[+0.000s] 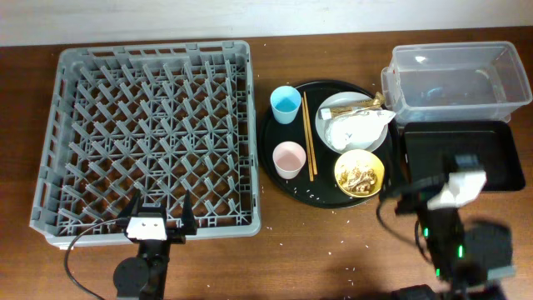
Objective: Sort waste into correct bins and load items into the dishwasher rack
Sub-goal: 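Grasp the white napkin with the right gripper and drop it in the clear bin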
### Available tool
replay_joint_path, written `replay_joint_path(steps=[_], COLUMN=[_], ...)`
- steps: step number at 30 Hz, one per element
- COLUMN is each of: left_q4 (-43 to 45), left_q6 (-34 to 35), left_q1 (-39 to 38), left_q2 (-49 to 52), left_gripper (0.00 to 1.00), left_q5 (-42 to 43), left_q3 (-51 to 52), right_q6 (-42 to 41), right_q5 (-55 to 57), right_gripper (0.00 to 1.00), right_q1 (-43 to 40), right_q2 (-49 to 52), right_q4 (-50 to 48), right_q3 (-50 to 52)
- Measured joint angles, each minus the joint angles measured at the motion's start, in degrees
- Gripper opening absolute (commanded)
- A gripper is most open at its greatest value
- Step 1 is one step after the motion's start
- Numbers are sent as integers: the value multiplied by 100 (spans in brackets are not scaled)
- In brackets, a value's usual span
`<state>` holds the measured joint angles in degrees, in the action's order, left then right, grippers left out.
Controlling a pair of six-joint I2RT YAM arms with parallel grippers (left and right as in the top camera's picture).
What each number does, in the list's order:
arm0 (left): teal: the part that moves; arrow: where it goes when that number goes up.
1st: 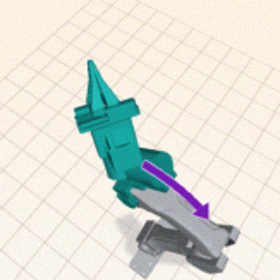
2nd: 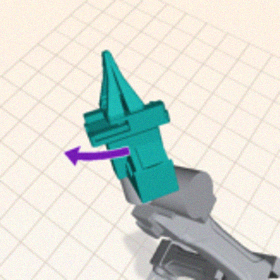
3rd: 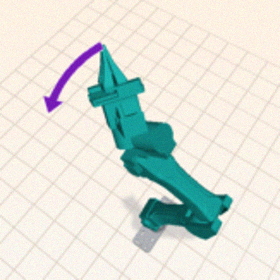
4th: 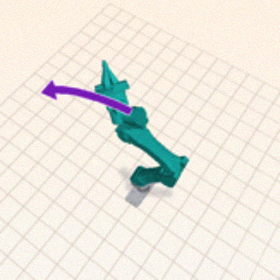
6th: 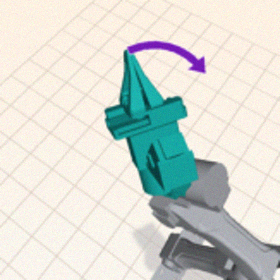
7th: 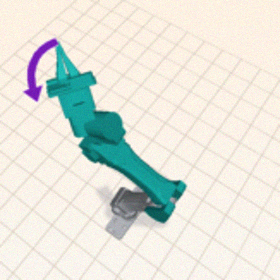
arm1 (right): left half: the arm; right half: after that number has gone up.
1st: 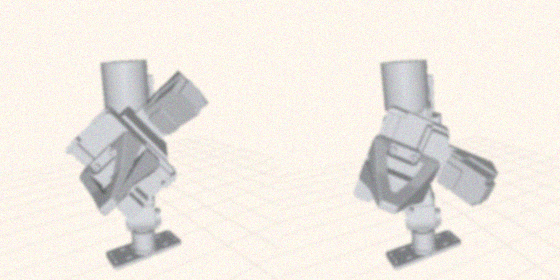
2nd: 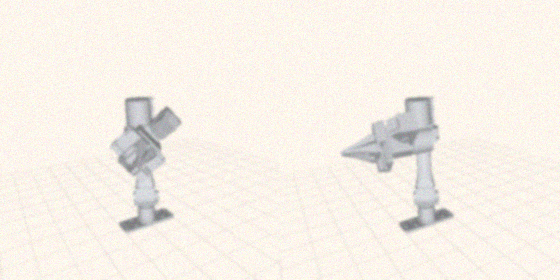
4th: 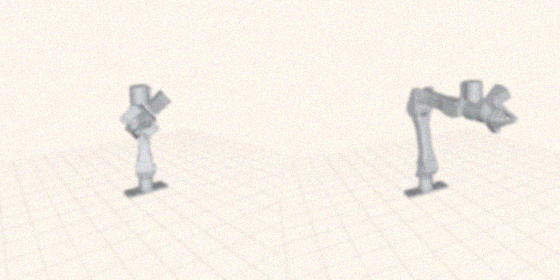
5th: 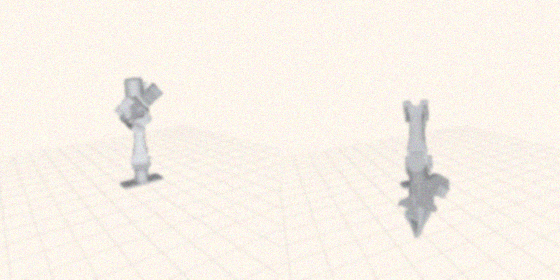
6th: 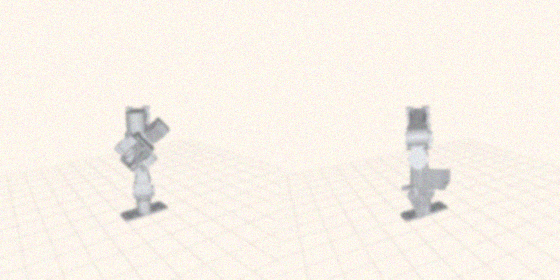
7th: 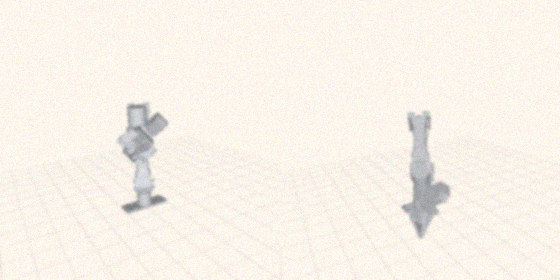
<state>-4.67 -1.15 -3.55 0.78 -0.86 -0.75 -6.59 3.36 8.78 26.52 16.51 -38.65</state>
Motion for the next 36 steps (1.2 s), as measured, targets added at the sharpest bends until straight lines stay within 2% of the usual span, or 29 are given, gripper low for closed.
replay_joint_path(steps=[3,4,5,6,8,9,10,11,12,15,17,19,22,23,24,26,28,32,34,36], left_q4=[9,7,4,4,9,7,7,7,9,9,7,9,9,9,9,9,9,9,9,9], left_q6=[-17,-20,-20,-20,-20,-20,-20,-20,-20,-20,-20,-20,-20,-20,-20,-20,-20,-20,-20,-20], left_q1=[0,0,0,0,0,0,0,0,0,0,0,0,0,0,0,0,0,0,0,0], left_q2=[0,4,4,9,-4,-4,-4,-2,-4,-4,-9,-9,-9,-9,-9,-9,-9,-9,-9,-9], left_gripper=[100,100,100,100,100,100,100,100,100,100,100,100,100,100,100,100,100,100,100,100], left_q5=[2,2,2,4,2,2,2,2,2,2,2,2,2,2,2,2,2,2,2,2], left_q3=[0,2,2,2,2,2,2,2,2,2,2,2,2,2,2,2,2,2,2,2], right_q6=[31,39,37,39,39,33,28,-505,-1668,-3703,-4616,-5082,-5289,-5318,-5318,-5257,-4586,-3807,-3517,-3357], right_q5=[-503,-1003,-1279,-1427,-1810,-1956,-2000,-1821,-1296,-638,-79,422,918,1010,1047,1167,1163,1161,1021,1012], right_gripper=[99,98,98,98,78,81,89,94,98,98,98,98,99,93,81,45,4,4,4,4], right_q1=[0,-13,-15,-15,-15,-15,-15,-15,-15,-15,-15,-15,-15,-15,-15,-15,-15,-28,-87,-297], right_q2=[2208,3263,3910,4249,5034,5506,5816,6155,6745,7567,8059,8343,8725,8859,8909,8970,9012,8950,8437,7110], right_q4=[1078,1910,1950,2068,1917,1843,1779,1657,1582,1228,1182,1084,684,629,610,568,577,833,1287,1519], right_q3=[-1858,-2771,-3200,-3410,-3624,-3624,-3624,-3628,-3646,-3648,-3646,-3646,-3646,-3646,-3646,-3648,-3648,-3703,-4039,-4752])
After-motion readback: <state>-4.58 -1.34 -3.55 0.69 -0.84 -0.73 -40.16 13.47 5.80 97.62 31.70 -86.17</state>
